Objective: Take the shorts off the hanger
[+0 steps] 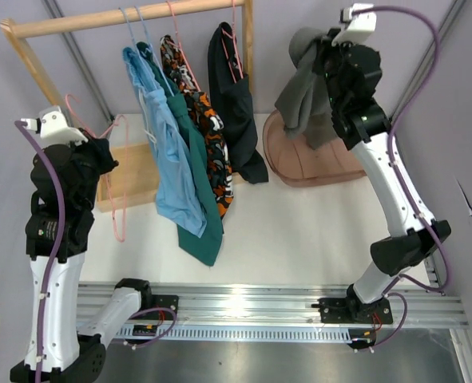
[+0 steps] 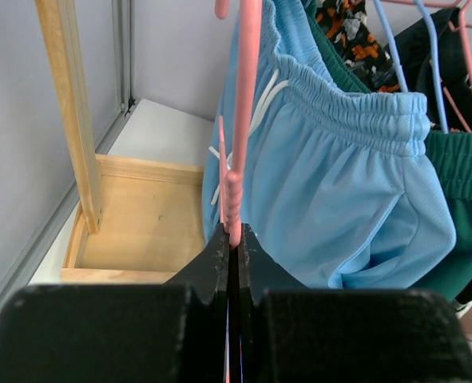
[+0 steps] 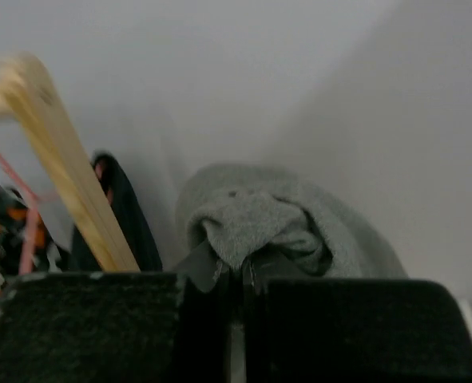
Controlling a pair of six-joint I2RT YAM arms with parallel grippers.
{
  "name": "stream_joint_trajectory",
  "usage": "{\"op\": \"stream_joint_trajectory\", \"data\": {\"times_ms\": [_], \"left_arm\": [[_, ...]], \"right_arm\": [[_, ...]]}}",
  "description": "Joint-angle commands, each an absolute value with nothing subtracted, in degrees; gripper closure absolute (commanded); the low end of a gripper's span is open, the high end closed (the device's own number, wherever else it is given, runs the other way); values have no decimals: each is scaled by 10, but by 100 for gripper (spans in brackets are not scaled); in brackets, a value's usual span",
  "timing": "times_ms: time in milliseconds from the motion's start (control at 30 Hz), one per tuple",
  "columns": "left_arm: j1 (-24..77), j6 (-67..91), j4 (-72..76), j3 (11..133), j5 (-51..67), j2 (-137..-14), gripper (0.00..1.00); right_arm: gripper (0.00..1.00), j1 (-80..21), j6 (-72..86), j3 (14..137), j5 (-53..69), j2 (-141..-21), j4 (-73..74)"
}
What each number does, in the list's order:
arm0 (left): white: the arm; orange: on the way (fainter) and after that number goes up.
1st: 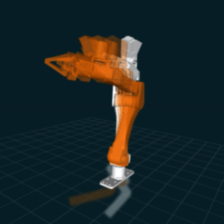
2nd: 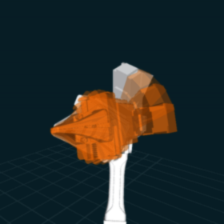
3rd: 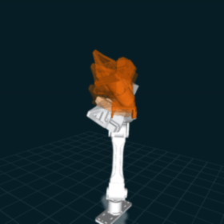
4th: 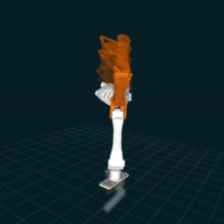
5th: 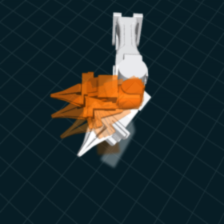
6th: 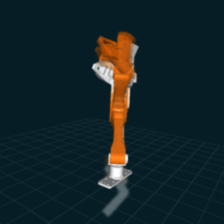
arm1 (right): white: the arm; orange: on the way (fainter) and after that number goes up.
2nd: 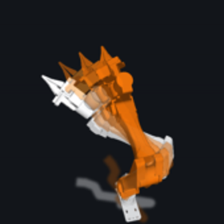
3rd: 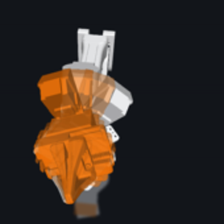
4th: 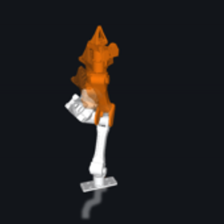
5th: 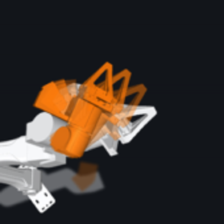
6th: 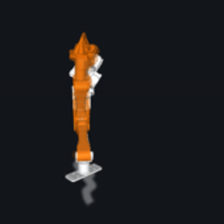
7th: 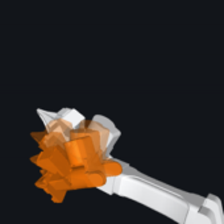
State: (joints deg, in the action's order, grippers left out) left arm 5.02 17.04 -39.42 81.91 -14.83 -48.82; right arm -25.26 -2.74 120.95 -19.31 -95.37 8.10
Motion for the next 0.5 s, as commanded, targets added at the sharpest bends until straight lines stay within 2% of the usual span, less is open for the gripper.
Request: {"op": "stream_joint_trajectory", "data": {"times_ms": [0, 100, 200, 233, 267, 300, 333, 400, 467], "left_arm": [[50, 158, -350, 817, -151, -492, 100], [49, 159, -342, 817, -156, -493, 100], [48, 157, -335, 825, -152, -510, 100], [48, 156, -335, 837, -151, -518, 100], [47, 155, -337, 852, -150, -528, 100], [47, 154, -339, 873, -149, -551, 100], [47, 150, -341, 884, -148, -563, 100], [43, 147, -340, 934, -140, -599, 100], [40, 139, -338, 961, -125, -626, 100]], "right_arm": [[100, -194, 63, 1097, -126, -919, -37], [100, -169, 103, 996, -118, -899, -85], [100, -166, 132, 839, -123, -870, -141], [96, -166, 139, 820, -126, -871, -141], [77, -164, 148, 810, -127, -876, -129], [5, -162, 173, 808, -126, -895, -85], [1, -161, 180, 817, -107, -911, -55], [1, -164, 207, 852, -112, -946, 80], [1, -172, 226, 840, -127, -958, 125]]}}
